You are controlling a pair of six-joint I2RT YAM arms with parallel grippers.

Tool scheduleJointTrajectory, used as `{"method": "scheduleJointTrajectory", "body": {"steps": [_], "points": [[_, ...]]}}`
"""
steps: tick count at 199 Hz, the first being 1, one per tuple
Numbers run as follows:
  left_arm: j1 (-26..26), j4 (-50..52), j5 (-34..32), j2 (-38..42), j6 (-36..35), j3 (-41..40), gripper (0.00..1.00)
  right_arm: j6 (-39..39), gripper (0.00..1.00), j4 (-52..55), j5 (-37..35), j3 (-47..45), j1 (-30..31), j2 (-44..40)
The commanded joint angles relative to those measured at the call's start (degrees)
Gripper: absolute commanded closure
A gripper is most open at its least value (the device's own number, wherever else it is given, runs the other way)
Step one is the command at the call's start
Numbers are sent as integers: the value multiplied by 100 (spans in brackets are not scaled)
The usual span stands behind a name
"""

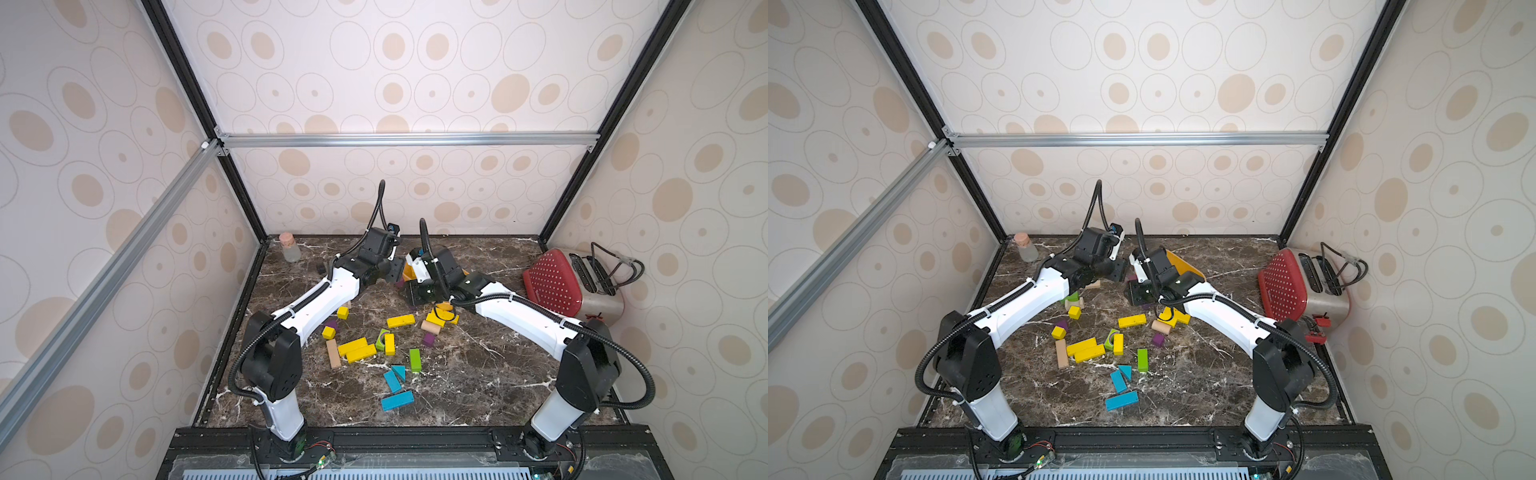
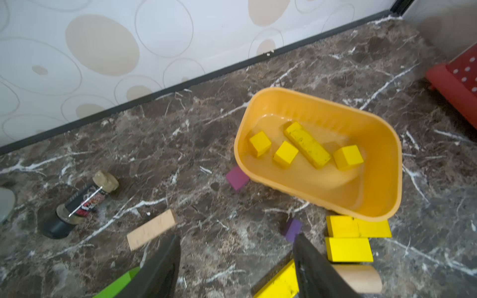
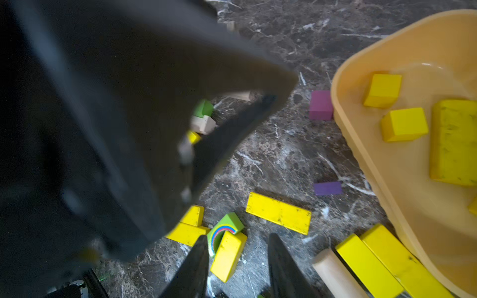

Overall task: Pick out the yellow building blocks
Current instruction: Pick up the building block from the center of the board.

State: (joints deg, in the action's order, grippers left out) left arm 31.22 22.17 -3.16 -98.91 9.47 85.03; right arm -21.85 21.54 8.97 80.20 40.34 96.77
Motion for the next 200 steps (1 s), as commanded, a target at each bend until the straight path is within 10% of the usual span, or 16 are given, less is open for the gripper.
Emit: {"method": "scheduleJointTrajectory", "body": {"steps": [1,200], "points": [[-264,118,-25,492,168,-328,32,-72,60,26,-123,261,208,185],[-2161,1107,-170,3792,248,-3319,30,-212,60,520,592,3189,1113,3015]]}}
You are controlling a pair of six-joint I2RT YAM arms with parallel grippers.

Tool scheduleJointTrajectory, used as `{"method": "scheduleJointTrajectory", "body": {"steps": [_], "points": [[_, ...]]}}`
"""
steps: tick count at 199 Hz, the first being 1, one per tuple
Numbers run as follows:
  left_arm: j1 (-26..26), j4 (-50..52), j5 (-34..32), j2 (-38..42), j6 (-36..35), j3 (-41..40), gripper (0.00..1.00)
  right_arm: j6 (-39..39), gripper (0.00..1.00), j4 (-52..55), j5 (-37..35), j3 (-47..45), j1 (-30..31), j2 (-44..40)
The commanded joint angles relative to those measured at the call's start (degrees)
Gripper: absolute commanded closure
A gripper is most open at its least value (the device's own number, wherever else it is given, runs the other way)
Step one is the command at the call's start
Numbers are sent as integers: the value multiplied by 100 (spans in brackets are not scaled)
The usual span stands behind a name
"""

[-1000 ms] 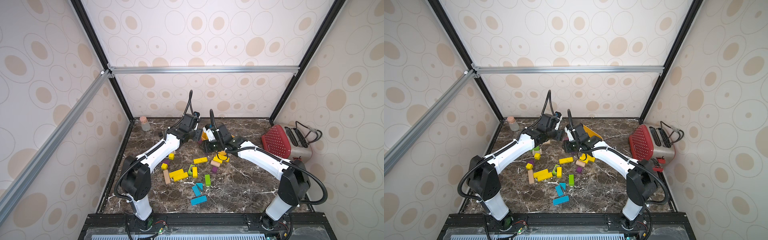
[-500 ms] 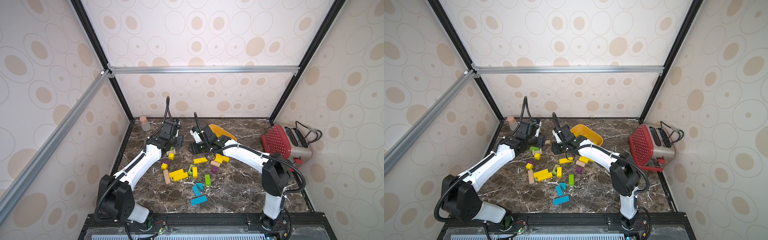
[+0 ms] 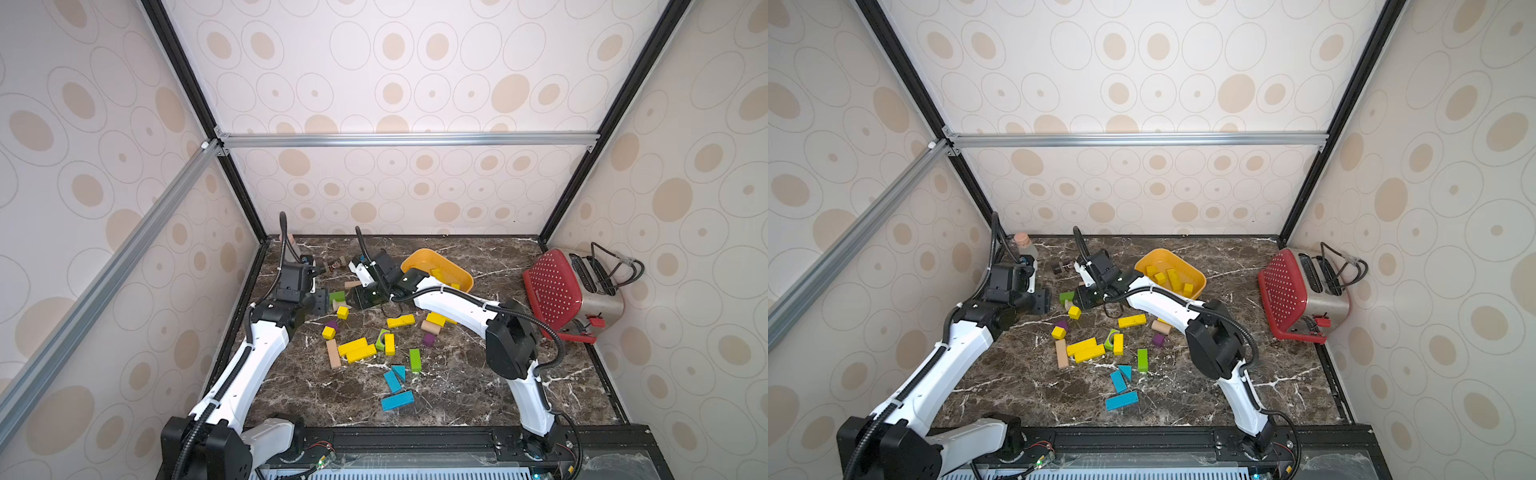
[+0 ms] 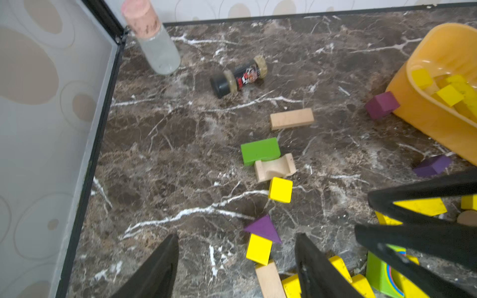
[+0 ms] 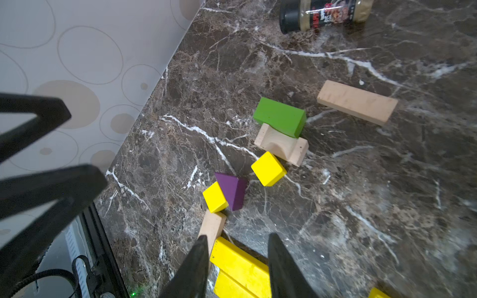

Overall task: Pick out the yellow building blocks
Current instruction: Pick up the building block from the center of the board.

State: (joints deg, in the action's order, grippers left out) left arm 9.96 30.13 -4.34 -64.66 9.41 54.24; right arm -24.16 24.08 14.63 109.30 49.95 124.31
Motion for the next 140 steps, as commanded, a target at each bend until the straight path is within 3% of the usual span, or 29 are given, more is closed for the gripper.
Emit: {"method": "scheduleJointTrajectory", "body": {"steps": [1,77,140], "points": [[-32,315,-68,385,268,-252,30,23,60,270,19,283,158,265],[-198,428,-332,1579,1107,-1295,27,41,60,126,-498,105,618,653],[-578,225,541,1299,1354,-1436,25,238,58,131,-838,4,770,857]]}}
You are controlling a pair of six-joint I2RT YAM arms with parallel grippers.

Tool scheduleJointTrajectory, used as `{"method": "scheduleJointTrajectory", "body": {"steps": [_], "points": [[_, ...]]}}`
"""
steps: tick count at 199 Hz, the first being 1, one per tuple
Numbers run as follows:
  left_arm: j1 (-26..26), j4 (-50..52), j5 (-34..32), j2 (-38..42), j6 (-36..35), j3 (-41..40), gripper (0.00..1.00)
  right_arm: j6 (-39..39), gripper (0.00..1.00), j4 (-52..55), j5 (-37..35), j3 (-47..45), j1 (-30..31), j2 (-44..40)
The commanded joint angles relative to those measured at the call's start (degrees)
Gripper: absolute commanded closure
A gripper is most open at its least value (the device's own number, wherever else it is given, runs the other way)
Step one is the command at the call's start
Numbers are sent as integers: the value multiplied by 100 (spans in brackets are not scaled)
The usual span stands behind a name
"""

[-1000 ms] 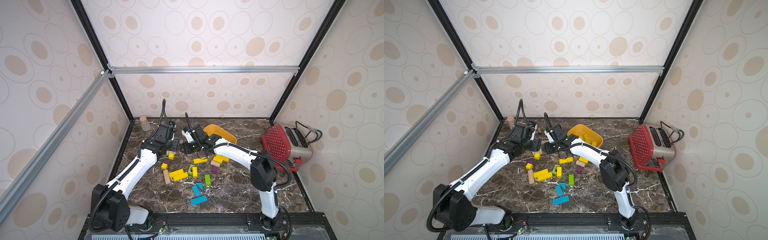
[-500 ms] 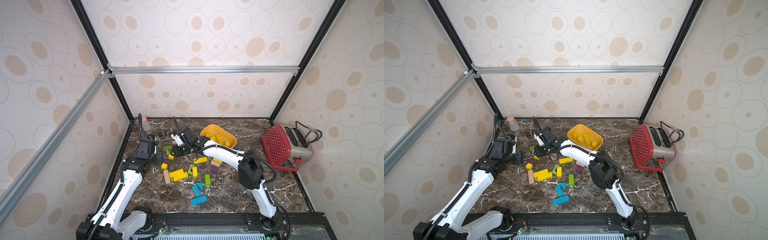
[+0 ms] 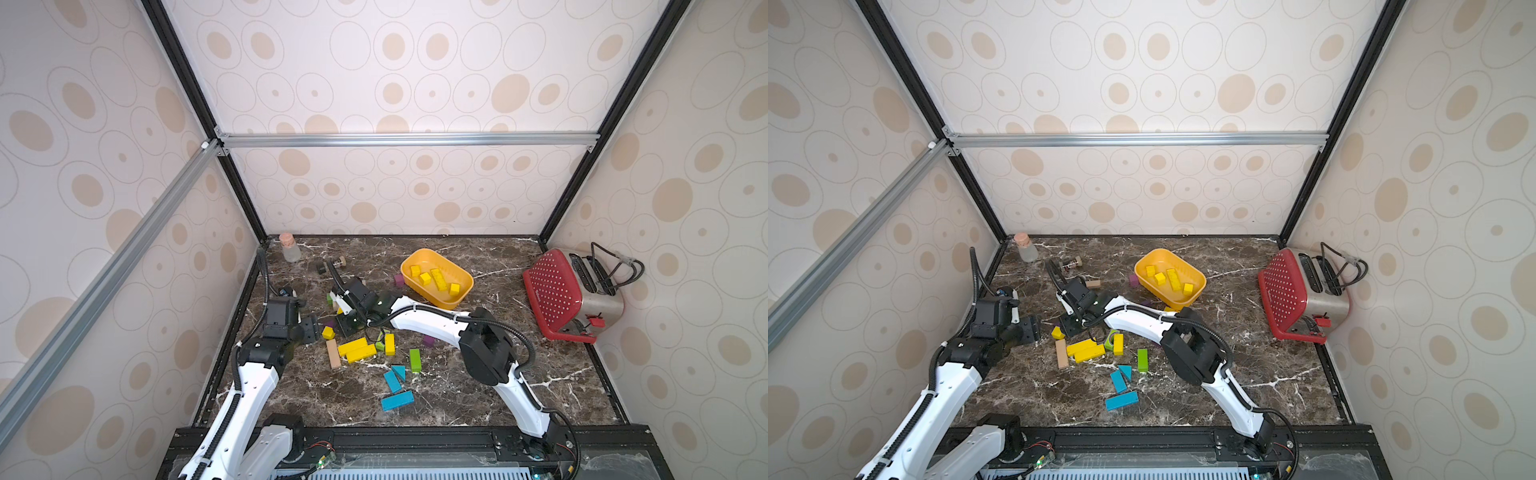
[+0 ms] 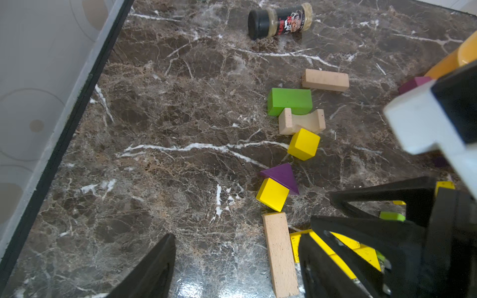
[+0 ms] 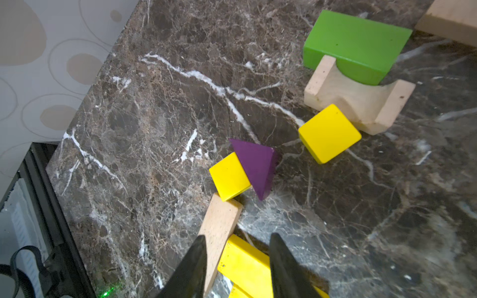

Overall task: Pick out the yellow building blocks
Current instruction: Pick up the building block from the center of the board.

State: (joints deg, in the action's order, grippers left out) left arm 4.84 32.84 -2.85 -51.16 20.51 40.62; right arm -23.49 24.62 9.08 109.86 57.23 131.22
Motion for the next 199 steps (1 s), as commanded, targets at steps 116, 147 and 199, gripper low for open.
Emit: {"method": "scheduleJointTrajectory", "body": {"steps": [116,147,199], "points": [[-71,-304,476,-213,168,-94,23,638,68,-404,303,701,113,945],[-71,-332,504,-250,142,-76,23,626,64,-442,349,864,114,1148],[-71,-325,473,-243,94,-52,22,823,66,-202,-225,1347,99,1471]]}}
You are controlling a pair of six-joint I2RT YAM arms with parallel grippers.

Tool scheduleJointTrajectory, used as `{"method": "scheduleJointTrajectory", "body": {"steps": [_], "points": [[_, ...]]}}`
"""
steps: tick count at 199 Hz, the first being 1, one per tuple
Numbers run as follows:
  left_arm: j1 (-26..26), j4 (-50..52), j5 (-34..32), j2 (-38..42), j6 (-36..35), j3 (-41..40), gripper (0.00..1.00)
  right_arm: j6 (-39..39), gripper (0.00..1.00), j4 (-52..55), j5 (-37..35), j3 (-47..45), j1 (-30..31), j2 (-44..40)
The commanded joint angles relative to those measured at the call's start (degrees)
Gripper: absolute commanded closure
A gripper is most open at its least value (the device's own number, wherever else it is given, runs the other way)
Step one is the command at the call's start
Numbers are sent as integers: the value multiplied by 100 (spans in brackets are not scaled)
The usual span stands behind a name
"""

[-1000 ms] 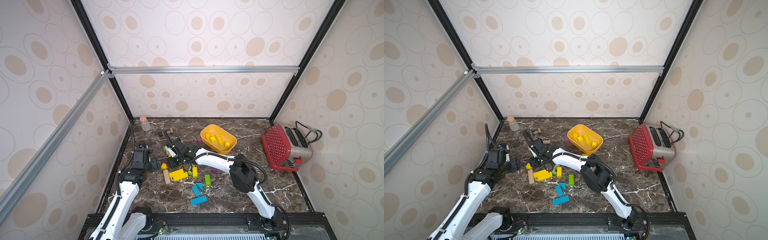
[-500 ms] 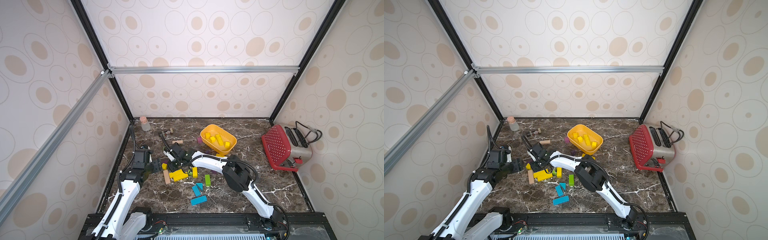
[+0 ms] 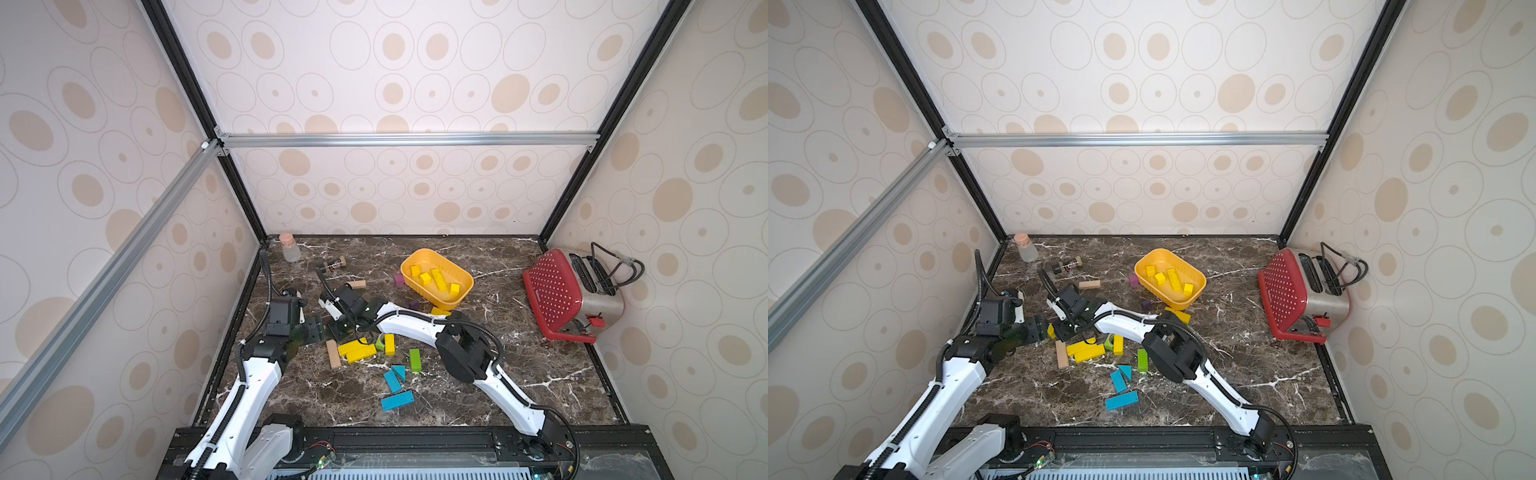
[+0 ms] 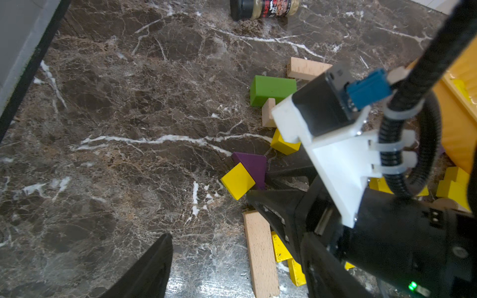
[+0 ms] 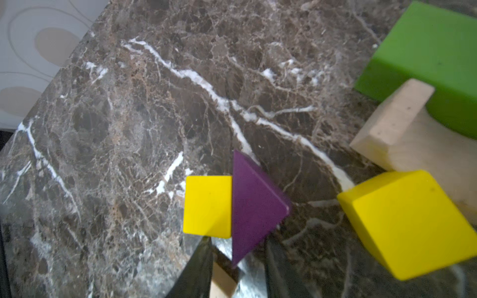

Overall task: Pick out the yellow building blocks
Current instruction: Pick up the building block from the center of the board.

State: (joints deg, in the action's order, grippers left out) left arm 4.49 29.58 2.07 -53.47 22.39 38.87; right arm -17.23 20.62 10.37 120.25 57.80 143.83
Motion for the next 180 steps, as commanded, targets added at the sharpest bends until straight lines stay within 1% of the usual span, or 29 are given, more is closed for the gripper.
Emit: {"method": "scheduleJointTrajectory", "body": {"steps": [1,44,68,75,111,132,148,158,180], "points": [[-36,2,-16,-8,-94,126,22,200,66,201,-370,312,44,208],[-36,9,-33,-14,-112,136,22,341,66,272,-573,581,-6,428],[-39,8,-40,-29,-112,143,22,249,68,524,-1113,768,-80,510],[-38,7,-40,-41,-112,145,22,187,68,516,-1160,765,-122,500],[-36,5,-61,-65,-121,150,22,-29,68,305,-842,869,-343,600],[-36,18,-58,-78,-130,158,22,-9,69,412,-764,1096,-354,655],[-36,19,-64,-87,-130,167,22,-35,70,425,-610,1090,-355,545],[-36,24,-78,-90,-130,182,22,-79,70,394,-546,950,-342,402],[-36,34,-99,-54,-156,184,21,-178,70,-35,-436,280,-306,-51]]}}
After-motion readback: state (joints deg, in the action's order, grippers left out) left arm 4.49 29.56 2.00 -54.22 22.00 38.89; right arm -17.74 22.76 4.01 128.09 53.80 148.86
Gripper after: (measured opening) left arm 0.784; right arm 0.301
